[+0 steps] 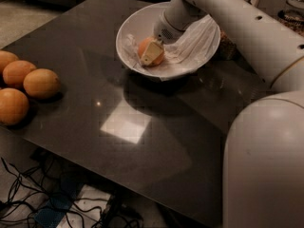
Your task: Pick orange from white bowl
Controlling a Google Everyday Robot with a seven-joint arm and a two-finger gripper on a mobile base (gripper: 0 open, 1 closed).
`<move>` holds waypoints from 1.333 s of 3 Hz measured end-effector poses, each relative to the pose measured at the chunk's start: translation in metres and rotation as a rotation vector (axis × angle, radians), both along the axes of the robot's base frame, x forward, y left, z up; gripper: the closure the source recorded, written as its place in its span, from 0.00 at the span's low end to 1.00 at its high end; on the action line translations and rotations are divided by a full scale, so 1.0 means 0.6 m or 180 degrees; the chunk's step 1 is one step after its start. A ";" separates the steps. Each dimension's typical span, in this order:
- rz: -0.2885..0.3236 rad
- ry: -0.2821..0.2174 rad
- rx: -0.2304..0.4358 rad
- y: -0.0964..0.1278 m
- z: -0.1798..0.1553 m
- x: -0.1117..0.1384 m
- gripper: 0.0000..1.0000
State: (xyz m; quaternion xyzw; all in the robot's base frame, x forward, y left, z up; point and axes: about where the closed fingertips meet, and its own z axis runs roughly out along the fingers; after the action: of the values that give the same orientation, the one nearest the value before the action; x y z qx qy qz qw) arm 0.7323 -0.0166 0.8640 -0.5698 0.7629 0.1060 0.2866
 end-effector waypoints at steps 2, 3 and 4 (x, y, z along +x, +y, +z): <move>0.0238 0.0013 0.0359 -0.006 0.031 -0.013 1.00; 0.0380 -0.0111 0.0735 -0.024 0.090 -0.023 1.00; 0.0421 -0.0255 0.0926 -0.058 0.136 -0.032 1.00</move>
Offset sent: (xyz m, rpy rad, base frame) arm -0.0136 -0.0190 0.0603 0.2593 -0.0138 0.1271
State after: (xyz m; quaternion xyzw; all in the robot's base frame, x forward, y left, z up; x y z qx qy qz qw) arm 0.7131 -0.0514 0.9459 -0.5750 0.6882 0.2112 0.3886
